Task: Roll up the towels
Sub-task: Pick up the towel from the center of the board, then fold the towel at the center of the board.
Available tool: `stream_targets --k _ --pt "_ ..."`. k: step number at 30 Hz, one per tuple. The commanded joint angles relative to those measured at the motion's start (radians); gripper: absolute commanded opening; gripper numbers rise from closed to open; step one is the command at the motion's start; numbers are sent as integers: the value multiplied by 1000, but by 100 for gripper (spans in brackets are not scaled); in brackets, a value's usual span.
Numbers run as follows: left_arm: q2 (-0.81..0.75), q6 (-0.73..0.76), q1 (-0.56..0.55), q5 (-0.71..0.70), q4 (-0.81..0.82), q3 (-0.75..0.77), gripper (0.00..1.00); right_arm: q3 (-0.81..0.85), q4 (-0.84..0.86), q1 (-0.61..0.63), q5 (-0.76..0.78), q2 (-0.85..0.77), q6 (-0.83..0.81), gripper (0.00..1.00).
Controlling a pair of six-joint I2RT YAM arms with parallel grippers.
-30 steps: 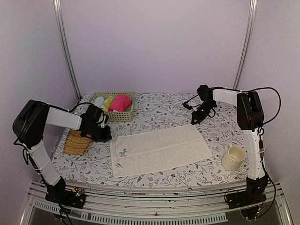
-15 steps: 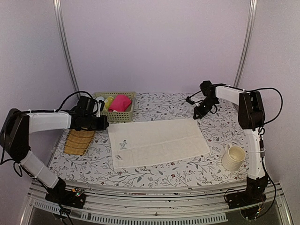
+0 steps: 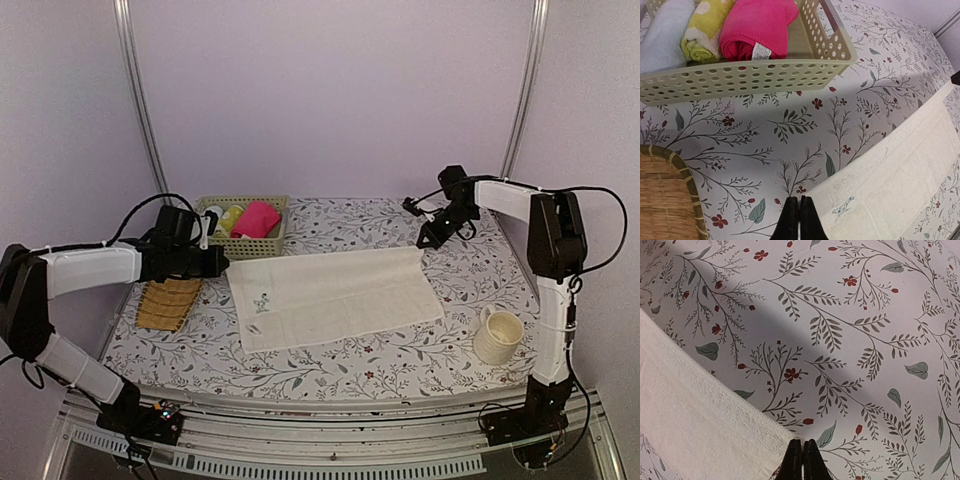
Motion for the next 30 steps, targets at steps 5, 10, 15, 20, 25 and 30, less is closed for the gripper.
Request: stream_targets --k 5,10,15,20,25,30 --pt "-71 -24 7 24 -93 -25 0 -178 53 -16 -55 -195 -61 2" --pt "-80 -21 6 43 -166 -29 0 -297 54 -17 -60 -266 -85 2" --pt "-72 -32 7 61 -233 -30 0 -416 52 -16 -75 -353 -99 3" --pt "-39 -28 6 125 -261 -31 0 -523 62 -15 -82 -421 -118 3" --pt "-16 -26 5 146 -308 -39 0 -592 90 -15 -50 -431 -124 2" --pt "-8 -22 -2 208 -322 -58 0 -643 114 -15 10 -421 -132 2"
